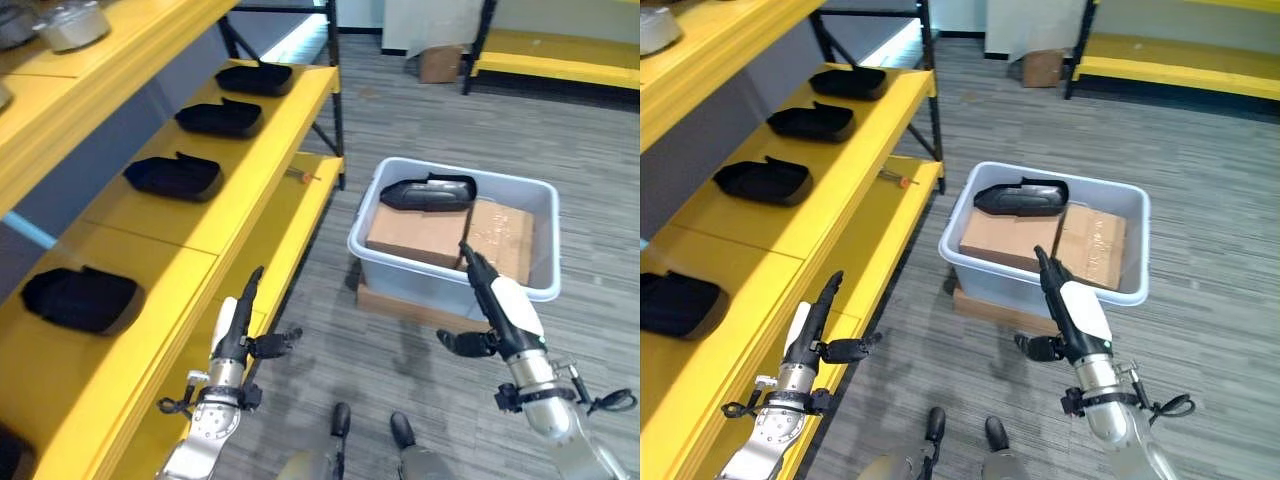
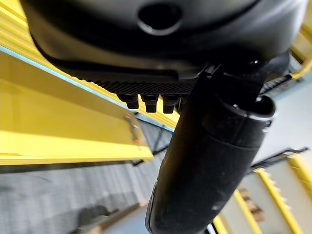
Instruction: Move parts from the plastic box to the shelf.
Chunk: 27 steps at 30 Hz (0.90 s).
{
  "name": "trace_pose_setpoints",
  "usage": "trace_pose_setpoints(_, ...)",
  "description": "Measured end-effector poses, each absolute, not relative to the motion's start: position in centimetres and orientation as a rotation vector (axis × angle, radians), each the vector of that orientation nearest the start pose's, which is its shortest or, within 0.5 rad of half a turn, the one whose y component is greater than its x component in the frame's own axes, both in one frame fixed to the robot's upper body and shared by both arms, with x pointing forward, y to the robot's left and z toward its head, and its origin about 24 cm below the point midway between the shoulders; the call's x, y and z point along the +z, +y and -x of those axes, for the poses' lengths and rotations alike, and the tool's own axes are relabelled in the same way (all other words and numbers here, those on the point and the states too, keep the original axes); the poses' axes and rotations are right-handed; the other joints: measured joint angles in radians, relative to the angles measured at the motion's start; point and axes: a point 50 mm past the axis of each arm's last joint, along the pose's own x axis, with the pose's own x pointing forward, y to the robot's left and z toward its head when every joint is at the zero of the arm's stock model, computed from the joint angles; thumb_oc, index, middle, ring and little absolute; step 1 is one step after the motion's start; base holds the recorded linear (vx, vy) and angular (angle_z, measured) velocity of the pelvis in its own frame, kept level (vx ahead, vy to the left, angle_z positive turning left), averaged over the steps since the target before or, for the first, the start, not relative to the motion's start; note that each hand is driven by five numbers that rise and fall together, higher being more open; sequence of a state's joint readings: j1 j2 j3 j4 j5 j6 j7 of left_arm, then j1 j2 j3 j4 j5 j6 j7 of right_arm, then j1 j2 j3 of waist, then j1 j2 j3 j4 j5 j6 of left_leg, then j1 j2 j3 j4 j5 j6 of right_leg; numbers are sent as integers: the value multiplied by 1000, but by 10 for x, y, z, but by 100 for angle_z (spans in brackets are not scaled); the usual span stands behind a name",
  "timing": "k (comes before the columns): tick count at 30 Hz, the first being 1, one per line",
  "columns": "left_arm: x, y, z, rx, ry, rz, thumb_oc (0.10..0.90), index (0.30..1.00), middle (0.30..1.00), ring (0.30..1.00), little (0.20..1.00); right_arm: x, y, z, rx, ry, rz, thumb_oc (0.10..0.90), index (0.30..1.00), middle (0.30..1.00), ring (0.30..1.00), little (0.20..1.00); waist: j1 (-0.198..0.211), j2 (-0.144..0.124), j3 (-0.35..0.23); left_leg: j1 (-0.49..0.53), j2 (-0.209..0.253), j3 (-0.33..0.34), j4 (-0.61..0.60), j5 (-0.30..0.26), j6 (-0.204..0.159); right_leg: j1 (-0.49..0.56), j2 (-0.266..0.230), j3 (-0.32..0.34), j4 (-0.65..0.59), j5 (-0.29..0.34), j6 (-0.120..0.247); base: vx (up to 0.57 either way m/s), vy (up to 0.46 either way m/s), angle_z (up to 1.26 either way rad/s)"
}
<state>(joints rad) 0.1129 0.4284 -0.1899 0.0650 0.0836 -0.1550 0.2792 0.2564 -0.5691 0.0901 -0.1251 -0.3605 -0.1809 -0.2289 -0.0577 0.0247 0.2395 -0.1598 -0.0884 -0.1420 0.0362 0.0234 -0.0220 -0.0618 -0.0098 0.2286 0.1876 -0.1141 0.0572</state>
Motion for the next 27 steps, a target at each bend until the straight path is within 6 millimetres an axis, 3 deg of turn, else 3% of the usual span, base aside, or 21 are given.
trace_pose_setpoints(3, 24, 205, -225, 49, -11, -507, 900, 1000, 1000, 1000, 1000, 52, -227, -199, 24, -113, 871, 900, 1000, 1000, 1000, 1000, -27, -18, 5, 7, 0, 48, -18, 8, -1, 13, -20, 8, -51, -14, 1, 179, 103, -20)
trace_pose_setpoints(6, 26, 209, -225, 55, -15, -522, 900, 1000, 1000, 1000, 1000, 56, -223, -205, 29, -141, 863, 900, 1000, 1000, 1000, 1000, -17, -34, 2, 29, 0, 93, -25, 26, 27, 13, -25, 54, -44, -10, 14, 165, 102, -47)
trace_pose_setpoints(11, 27, 209, -226, 48, -19, -526, 900, 1000, 1000, 1000, 1000, 67, -210, -220, 62, -213, 845, 900, 1000, 1000, 1000, 1000, -24, -47, -11, 46, -2, 147, -51, 67, 110, 7, -30, 106, -62, -5, 31, 137, 105, -42)
trace_pose_setpoints(14, 30, 211, -227, 44, -26, -542, 900, 1000, 1000, 1000, 1000, 67, -203, -223, 107, -214, 844, 900, 1000, 1000, 1000, 1000, -17, -49, -12, 67, -9, 145, -62, 61, 122, 17, -36, 119, -60, -3, 39, 181, 100, -8)
trace_pose_setpoints(18, 35, 221, -230, 41, -33, -598, 900, 1000, 1000, 1000, 1000, 68, -196, -228, 138, -229, 842, 900, 1000, 1000, 1000, 1000, -14, -51, -10, 99, 0, 137, -58, 51, 123, -90, 16, 117, 230, -51, 104, 70, 36, -2)
trace_pose_setpoints(19, 36, 224, -230, 40, -34, -612, 900, 1000, 1000, 1000, 1000, 70, -196, -230, 135, -238, 845, 900, 1000, 1000, 1000, 1000, -12, -53, -9, 121, -1, 140, -56, 41, 134, -200, 38, 84, 469, -49, 126, 73, 37, 10)
trace_pose_setpoints(21, 34, 222, -229, 42, -30, -600, 900, 1000, 1000, 1000, 1000, 70, -196, -230, 136, -239, 848, 900, 1000, 1000, 1000, 1000, -11, -50, -8, 149, -15, 150, -60, 32, 143, -240, -4, 30, 513, -68, 93, 171, 10, 6)
trace_pose_setpoints(23, 33, 223, -228, 68, -29, -586, 900, 1000, 1000, 1000, 1000, 74, -189, -235, 145, -263, 840, 900, 1000, 1000, 1000, 1000, 13, -45, 8, 141, -10, 176, -36, -28, 160, -332, -58, -39, 470, -64, 75, 201, -38, -50)
trace_pose_setpoints(24, 30, 223, -228, 81, -15, -579, 900, 1000, 1000, 1000, 1000, 74, -185, -237, 156, -275, 832, 900, 1000, 1000, 1000, 1000, 19, -33, 20, 132, 0, 200, -21, -37, 150, -345, -84, -94, 371, -55, 75, 267, -125, -63)
trace_pose_setpoints(25, 26, 221, -226, 63, 3, -583, 900, 1000, 1000, 1000, 1000, 71, -184, -235, 165, -265, 829, 900, 1000, 1000, 1000, 1000, 9, -32, 21, 137, 0, 199, -20, -41, 148, -351, -111, -98, 247, -24, 82, 457, -222, -31)
trace_pose_setpoints(26, 22, 220, -224, 64, 17, -569, 900, 1000, 1000, 1000, 1000, 67, -185, -231, 166, -243, 826, 900, 1000, 1000, 1000, 1000, 2, -39, 24, 148, 1, 208, -22, -62, 121, -367, -187, -218, 23, 42, 113, 378, -185, -14)
trace_pose_setpoints(27, 20, 221, -223, 73, 26, -565, 900, 1000, 1000, 1000, 1000, 66, -185, -230, 166, -241, 825, 900, 1000, 1000, 1000, 1000, 3, -49, 28, 148, -5, 215, -22, -70, 114, -365, -203, -256, -79, 78, 116, 320, -165, -7)
